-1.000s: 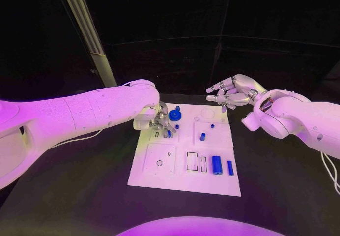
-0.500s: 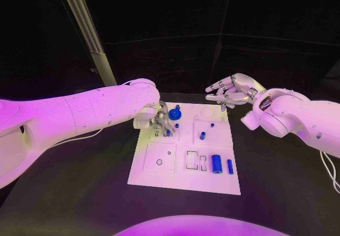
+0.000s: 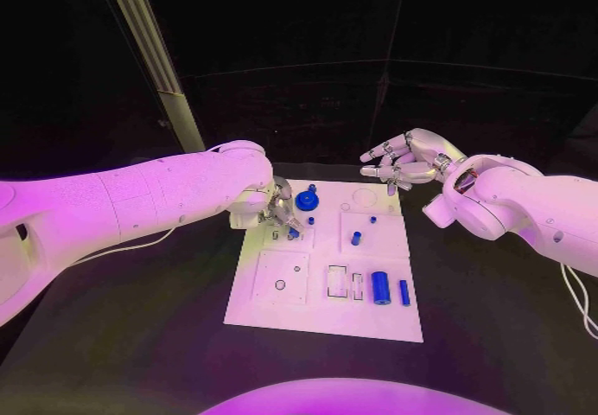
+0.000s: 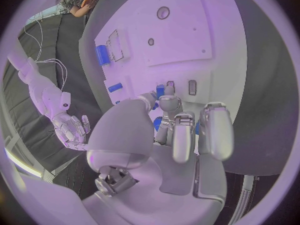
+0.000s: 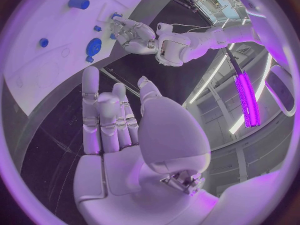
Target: Assemble the parts on the task board
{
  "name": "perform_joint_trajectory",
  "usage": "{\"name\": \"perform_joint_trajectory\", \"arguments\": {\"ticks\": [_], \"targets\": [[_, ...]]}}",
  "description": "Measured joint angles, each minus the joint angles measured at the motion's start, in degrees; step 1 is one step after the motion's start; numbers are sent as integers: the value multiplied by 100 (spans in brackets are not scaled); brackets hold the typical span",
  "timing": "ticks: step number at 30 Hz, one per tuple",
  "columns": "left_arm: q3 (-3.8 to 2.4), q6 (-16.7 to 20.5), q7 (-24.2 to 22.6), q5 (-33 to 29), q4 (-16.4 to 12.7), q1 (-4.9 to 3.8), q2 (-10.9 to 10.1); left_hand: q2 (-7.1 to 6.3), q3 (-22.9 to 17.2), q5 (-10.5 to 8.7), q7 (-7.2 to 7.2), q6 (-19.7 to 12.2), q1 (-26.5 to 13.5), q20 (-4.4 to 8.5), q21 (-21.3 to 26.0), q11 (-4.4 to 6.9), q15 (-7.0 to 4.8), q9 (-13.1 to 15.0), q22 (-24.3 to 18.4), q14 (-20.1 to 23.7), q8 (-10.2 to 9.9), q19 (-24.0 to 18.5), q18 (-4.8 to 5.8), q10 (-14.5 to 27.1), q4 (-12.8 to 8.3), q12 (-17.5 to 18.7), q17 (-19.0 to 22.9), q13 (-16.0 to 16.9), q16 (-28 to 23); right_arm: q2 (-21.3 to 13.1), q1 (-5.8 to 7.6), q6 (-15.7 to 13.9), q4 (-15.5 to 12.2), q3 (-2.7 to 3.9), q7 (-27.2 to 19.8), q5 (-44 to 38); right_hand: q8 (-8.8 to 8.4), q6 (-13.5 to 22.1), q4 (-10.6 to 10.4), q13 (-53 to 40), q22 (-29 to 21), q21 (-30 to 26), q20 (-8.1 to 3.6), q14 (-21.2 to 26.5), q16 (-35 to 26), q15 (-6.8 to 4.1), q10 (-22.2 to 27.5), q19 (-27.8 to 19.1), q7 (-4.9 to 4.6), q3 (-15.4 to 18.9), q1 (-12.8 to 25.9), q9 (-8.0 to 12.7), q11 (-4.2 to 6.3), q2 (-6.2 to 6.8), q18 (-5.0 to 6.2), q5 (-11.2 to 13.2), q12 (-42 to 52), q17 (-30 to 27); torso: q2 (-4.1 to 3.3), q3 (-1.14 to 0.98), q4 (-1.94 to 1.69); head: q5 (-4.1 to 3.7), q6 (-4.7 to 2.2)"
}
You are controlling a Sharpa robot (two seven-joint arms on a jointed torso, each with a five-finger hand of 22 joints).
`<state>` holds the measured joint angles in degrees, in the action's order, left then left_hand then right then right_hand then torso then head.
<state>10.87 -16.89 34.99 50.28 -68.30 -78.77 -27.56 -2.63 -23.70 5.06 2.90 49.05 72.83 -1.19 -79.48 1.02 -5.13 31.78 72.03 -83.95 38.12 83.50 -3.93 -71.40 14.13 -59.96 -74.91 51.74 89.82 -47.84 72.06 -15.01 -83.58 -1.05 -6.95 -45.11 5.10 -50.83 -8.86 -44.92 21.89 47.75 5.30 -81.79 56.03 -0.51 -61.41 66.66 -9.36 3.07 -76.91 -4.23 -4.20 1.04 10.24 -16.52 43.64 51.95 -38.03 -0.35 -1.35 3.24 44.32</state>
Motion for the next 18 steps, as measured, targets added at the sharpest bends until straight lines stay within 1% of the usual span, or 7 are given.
{"name": "perform_joint_trajectory", "arguments": {"ticks": [1, 2, 3, 6, 7, 12, 18], "targets": [[0, 29, -11, -1, -28, 0, -18, -93, -259, 0, 0, 1, -127, 0, 0, -9, 0, 34, 5, 0, 32, 0, 0, -26, -78, -25, 0, 7, 0, 0, 0, 0, 3, 0, 1, -1, 0, 0, 0, 0, 0, 0, 0, 0, 0, 0, 0, 0, 0, 0, 0, 0, 0, 0, 0, 0, 0, 0, 0, 0, 0, -1, 0], [0, 58, -23, -1, -59, 0, -39, -119, -309, 0, 0, 1, -181, 0, 0, -9, 0, 52, 11, 0, 52, 0, -1, -27, -55, -41, 0, 14, 0, 0, 0, 1, 6, 0, 1, -2, 0, 0, 0, 0, 0, 0, 0, 0, 0, 0, 0, 0, 0, 0, 0, 0, 0, 0, 0, 0, 0, 0, 0, 0, 0, -1, 0], [0, 101, -37, -2, -105, 0, -69, -144, -504, 0, 3, 4, -251, 0, 0, 1, 0, 71, 15, 0, 57, 0, 0, -37, -187, -51, 0, 26, 0, 1, 0, 1, 9, 0, 2, -3, 0, 0, 0, 5, -7, 0, 0, 0, 0, 0, 0, 0, 0, 0, 0, 0, 0, 0, 0, 0, 0, 0, 0, 0, 0, -1, 0], [0, 203, -55, -3, -219, -1, -151, -176, -600, 0, 9, 10, -304, -21, 0, 22, 0, 97, 64, 0, 95, 21, 0, -59, -192, -113, 0, 88, 0, 0, 0, 3, 15, 0, 4, -4, 0, 0, -15, 6, -8, 0, 7, 0, 0, 0, 0, 7, 0, 15, 0, 0, 0, 0, 0, 0, 0, 0, 0, 0, 0, 7, 4], [0, 241, -58, -3, -258, -1, -182, -176, -604, -1, 9, 10, -304, -21, 0, 8, 0, 102, 78, 0, 97, 21, 0, -74, -195, -122, 0, 99, 0, 0, 0, 3, 16, 0, 5, -5, 0, 0, -22, 6, -8, 0, 15, 0, 0, 0, 0, 15, 0, 22, 0, -2, 0, 0, 0, 0, 0, 0, 0, 0, 1, 9, 8], [2, 460, -57, -4, -426, -1, -348, -175, -622, -1, 10, 12, -356, -21, 0, 23, 0, 124, 118, 0, 98, 21, 0, -100, -181, -152, 0, 137, 0, -4, 0, 7, 22, 0, 7, -6, 0, 21, -22, 11, -15, -29, 16, 0, 0, 0, 0, 16, -21, 22, 24, -4, 0, -24, 0, 0, 0, 0, 0, -1, 1, 12, 16], [6, 669, -45, 9, -524, 25, -448, -188, -653, -2, 18, 19, -369, -22, -29, 43, 0, 141, 156, 0, 124, 21, -1, -120, -182, -178, 0, 168, 0, -5, 0, 13, 34, 0, 8, -8, 0, 21, -22, 11, -15, -29, 15, 0, 0, 0, 0, 16, -21, 22, 24, -4, 0, -24, 0, 0, 0, 1, 0, -1, -2, 8, 23]]}}
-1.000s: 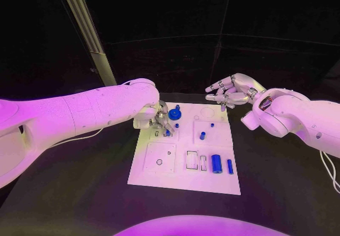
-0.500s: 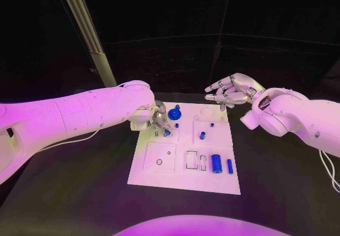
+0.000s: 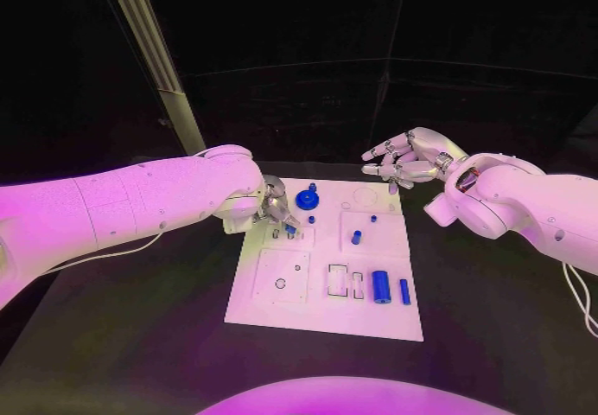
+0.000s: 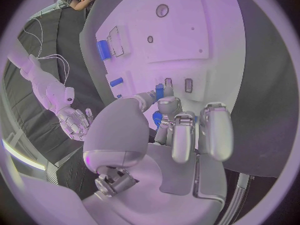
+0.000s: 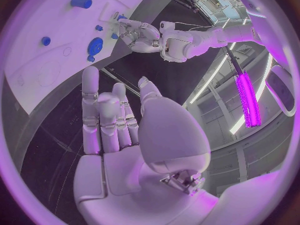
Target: Assemble the parts on the task board
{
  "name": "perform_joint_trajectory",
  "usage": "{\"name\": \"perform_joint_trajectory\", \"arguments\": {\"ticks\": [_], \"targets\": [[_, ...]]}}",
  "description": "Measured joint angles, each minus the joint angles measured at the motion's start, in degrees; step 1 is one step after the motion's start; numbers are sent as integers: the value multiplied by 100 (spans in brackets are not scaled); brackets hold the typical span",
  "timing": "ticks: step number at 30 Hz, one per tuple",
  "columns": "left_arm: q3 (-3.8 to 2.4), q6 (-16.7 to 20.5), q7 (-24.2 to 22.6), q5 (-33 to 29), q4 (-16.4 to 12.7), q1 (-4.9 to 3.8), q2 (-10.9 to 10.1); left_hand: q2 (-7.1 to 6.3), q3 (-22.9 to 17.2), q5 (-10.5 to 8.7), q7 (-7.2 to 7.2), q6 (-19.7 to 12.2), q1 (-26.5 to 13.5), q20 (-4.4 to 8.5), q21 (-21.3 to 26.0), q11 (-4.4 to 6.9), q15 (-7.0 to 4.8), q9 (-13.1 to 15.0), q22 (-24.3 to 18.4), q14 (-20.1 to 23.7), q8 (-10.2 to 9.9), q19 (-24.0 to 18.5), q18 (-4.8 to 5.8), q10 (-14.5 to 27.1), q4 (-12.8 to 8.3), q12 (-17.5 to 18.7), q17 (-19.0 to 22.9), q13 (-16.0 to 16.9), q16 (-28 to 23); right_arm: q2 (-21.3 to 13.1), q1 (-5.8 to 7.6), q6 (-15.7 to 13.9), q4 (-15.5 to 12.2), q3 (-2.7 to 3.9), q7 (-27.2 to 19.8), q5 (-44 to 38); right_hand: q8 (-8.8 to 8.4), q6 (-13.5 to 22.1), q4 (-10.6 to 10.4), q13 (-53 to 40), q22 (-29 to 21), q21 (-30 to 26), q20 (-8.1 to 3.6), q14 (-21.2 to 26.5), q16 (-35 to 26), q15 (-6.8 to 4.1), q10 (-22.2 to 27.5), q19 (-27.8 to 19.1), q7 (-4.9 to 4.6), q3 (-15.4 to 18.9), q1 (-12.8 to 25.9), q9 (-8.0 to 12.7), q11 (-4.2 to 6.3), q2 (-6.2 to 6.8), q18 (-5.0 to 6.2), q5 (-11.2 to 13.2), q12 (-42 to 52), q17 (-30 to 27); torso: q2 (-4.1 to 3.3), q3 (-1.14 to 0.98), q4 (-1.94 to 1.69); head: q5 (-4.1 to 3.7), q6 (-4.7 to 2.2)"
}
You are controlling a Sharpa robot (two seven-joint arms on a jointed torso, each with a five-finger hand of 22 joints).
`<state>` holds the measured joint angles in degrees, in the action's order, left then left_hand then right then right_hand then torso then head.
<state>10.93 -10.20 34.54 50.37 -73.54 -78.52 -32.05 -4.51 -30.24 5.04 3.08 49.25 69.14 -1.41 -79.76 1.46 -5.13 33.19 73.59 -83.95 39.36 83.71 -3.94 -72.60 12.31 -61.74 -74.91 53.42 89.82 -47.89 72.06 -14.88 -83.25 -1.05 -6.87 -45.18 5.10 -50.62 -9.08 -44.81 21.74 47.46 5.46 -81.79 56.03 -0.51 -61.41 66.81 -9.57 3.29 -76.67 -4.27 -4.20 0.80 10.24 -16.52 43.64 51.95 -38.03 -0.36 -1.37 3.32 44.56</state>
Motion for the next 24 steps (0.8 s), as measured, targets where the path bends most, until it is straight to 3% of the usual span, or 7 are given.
{"name": "perform_joint_trajectory", "arguments": {"ticks": [16, 24], "targets": [[5, 153, 29, 245, 21, 156, 5, -64, -119, -17, 2, 2, -75, 0, 1, -22, 0, 4, 4, 0, 0, 0, 0, -20, -119, 0, 0, 7, 0, -3, 0, 15, 3, 0, -1, -4, 0, 0, -15, -1, -4, 0, -22, 0, 0, 0, 0, 20, 0, 15, 0, 1, 0, 0, 0, 0, 0, 0, -3, 5, 7, 32, 20], [-8, 155, 27, 314, 18, 177, 9, -76, -141, -20, -3, -3, -87, -1, 1, -23, 0, 3, 4, 0, 0, -1, 0, -20, -141, 0, 0, 7, 0, -3, 0, 22, 4, -1, -3, -4, 0, 0, -15, 7, -4, 0, -22, 0, -29, 0, 0, 20, 0, 15, 0, 2, 0, 0, 0, 0, 0, 0, -4, 5, 8, 27, 30]]}}
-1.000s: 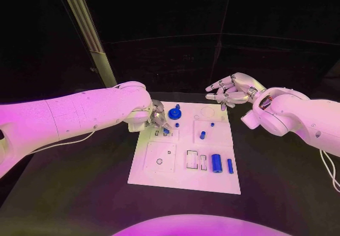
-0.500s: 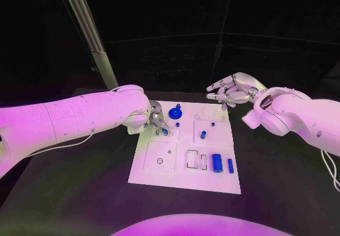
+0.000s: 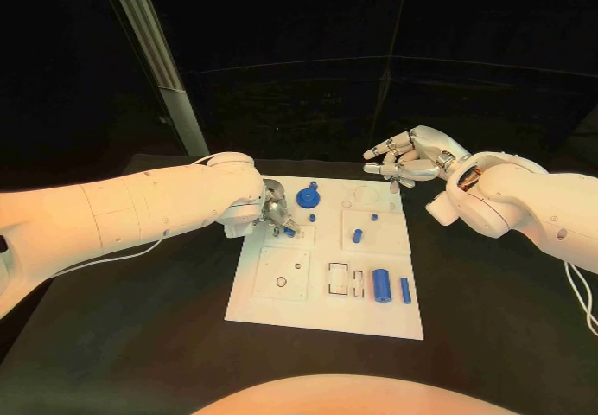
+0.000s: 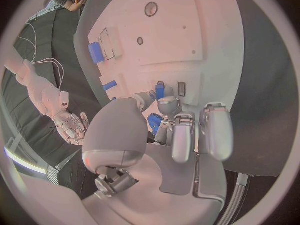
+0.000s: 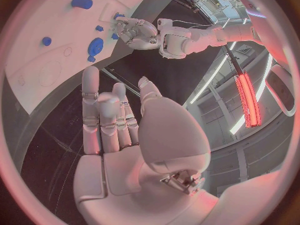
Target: Assemble the parts on the task board
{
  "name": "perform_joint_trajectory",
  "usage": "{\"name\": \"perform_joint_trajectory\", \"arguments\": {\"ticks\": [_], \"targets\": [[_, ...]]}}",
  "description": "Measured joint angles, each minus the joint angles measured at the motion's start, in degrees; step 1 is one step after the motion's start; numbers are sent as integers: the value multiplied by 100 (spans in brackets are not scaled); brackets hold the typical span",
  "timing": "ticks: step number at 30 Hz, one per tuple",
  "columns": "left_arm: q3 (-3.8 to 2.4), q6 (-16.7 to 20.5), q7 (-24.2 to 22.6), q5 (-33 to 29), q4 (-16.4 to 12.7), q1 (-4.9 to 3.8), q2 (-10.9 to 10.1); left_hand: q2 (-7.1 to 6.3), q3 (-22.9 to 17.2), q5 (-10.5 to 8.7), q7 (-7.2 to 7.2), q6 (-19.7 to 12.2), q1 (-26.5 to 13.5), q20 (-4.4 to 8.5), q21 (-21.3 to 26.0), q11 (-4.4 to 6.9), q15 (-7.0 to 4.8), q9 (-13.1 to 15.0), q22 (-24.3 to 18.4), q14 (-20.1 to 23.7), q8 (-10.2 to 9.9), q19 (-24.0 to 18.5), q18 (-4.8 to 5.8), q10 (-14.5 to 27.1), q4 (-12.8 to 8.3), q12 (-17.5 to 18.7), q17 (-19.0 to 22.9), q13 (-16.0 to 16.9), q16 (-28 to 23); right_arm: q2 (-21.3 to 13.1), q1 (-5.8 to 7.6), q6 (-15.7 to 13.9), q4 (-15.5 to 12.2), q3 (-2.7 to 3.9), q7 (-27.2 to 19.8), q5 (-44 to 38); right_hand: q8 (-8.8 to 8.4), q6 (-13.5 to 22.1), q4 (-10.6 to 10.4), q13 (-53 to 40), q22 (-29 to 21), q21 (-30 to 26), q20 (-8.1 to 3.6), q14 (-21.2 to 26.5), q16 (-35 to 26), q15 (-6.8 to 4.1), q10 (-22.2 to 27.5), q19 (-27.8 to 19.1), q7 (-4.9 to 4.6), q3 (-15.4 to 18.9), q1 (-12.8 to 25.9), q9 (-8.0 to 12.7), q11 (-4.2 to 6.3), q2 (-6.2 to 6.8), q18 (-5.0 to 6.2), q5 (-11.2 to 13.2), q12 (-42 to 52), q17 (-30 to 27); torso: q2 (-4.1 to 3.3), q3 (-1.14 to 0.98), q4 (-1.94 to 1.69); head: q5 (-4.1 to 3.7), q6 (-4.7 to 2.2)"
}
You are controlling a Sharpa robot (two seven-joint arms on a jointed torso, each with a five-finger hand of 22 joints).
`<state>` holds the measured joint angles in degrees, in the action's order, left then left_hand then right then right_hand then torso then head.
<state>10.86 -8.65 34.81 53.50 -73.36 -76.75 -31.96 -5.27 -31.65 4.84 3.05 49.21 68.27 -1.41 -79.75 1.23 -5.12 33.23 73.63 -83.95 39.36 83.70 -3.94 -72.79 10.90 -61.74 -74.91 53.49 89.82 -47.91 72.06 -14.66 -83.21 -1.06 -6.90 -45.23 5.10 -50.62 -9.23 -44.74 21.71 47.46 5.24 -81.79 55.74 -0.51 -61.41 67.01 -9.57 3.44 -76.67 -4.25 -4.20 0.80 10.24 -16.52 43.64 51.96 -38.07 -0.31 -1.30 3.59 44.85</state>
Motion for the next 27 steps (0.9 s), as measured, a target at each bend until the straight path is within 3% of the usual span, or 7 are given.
{"name": "perform_joint_trajectory", "arguments": {"ticks": [27], "targets": [[0, -120, 7, 224, -45, 17, -3, 29, -22, -19, 1, -20, -28, -1, 1, -2, 0, 25, -2, 0, 31, -1, 0, 2, 11, -29, 0, 10, 0, 5, 0, 30, 10, 0, 0, -1, 0, 0, 0, -2, -4, 0, 0, 0, 0, 0, 0, -1, 0, 0, 0, 1, 0, 0, 0, 0, 0, 0, -2, -3, 2, -8, 20]]}}
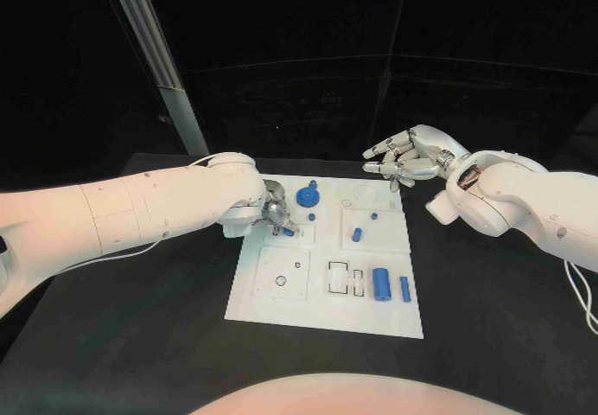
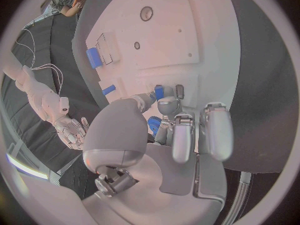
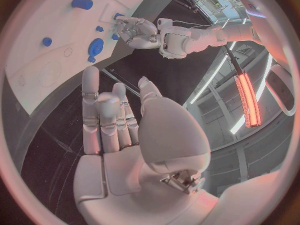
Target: Assemble the parts on the task board
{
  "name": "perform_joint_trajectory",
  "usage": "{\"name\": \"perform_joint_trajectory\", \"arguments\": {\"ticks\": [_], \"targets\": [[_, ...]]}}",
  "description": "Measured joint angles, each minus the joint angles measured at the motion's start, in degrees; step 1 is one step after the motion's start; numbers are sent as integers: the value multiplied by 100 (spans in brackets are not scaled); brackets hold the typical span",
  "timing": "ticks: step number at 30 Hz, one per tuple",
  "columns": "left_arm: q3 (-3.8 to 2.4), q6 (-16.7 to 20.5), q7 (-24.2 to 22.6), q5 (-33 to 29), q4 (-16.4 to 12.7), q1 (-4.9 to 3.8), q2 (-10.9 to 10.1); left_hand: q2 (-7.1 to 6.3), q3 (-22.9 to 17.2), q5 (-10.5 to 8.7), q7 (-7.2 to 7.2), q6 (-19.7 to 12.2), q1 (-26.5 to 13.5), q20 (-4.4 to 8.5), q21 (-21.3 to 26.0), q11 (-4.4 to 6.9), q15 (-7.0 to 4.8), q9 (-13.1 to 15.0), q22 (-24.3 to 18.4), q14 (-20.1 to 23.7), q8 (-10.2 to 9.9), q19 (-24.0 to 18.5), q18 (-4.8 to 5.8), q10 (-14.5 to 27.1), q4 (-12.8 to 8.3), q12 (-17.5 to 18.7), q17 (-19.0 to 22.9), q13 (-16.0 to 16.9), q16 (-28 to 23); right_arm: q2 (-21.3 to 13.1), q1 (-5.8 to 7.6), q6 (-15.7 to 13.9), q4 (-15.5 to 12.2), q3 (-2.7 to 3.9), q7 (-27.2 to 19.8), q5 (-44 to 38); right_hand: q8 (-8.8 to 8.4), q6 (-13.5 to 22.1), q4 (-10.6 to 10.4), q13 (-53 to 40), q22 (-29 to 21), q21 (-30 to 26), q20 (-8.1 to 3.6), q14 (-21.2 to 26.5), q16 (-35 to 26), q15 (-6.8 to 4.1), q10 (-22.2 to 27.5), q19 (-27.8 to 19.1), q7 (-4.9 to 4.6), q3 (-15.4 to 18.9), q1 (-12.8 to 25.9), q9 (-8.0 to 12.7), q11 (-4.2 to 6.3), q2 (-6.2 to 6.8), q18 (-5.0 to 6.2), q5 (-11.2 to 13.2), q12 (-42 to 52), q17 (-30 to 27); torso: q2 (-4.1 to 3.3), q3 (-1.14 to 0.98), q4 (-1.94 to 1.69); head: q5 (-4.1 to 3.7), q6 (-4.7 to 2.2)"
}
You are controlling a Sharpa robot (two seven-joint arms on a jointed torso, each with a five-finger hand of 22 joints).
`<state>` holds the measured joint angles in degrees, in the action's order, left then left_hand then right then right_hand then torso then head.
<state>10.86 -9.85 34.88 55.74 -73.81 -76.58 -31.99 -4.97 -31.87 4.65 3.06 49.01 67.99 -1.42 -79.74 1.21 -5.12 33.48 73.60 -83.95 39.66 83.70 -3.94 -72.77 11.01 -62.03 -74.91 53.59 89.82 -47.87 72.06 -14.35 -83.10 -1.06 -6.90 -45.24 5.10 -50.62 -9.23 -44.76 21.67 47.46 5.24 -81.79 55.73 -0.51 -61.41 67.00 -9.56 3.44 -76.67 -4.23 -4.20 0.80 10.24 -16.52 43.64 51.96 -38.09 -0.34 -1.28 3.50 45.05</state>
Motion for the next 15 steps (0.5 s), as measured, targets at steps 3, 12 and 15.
{"name": "perform_joint_trajectory", "arguments": {"ticks": [3, 12, 15], "targets": [[1, -13, 0, 7, 33, 0, 33, -4, -137, 0, -4, 5, -178, 0, 0, 18, 0, 39, 22, 0, 60, 0, 0, -19, -122, -31, 0, 21, 0, 4, 0, 2, 3, 0, 0, 0, 0, 0, -15, 5, -6, 0, 0, 0, 0, 0, 0, 0, 0, 15, 0, 0, 0, 0, 0, 0, 0, -6, -1, -1, 1, -1, -1], [6, -60, 17, 38, 160, 3, 144, -99, -440, -17, -101, 131, -708, 19, -29, 74, 0, 67, 70, 0, 98, 19, 0, -76, -541, -127, 0, 103, 0, 13, 0, 8, 5, 0, 0, -1, 0, 0, -15, 5, -6, 0, 0, 0, 0, 0, 0, 0, 0, 15, 0, 1, 0, 0, 0, 0, 0, -7, -1, -3, 3, 7, 9], [8, -78, 22, 42, 195, 4, 175, -92, -335, -17, -103, 168, -809, 19, -28, 84, 0, 73, 89, 0, 100, 19, 0, -87, -471, -164, 0, 133, 0, 14, 0, 9, 5, 0, 0, -1, 0, 0, -15, 4, -6, 0, 0, 0, 0, 0, 0, 0, 0, 15, 0, 1, 0, 0, 0, 0, 0, -7, -1, -5, 4, 7, 9]]}}
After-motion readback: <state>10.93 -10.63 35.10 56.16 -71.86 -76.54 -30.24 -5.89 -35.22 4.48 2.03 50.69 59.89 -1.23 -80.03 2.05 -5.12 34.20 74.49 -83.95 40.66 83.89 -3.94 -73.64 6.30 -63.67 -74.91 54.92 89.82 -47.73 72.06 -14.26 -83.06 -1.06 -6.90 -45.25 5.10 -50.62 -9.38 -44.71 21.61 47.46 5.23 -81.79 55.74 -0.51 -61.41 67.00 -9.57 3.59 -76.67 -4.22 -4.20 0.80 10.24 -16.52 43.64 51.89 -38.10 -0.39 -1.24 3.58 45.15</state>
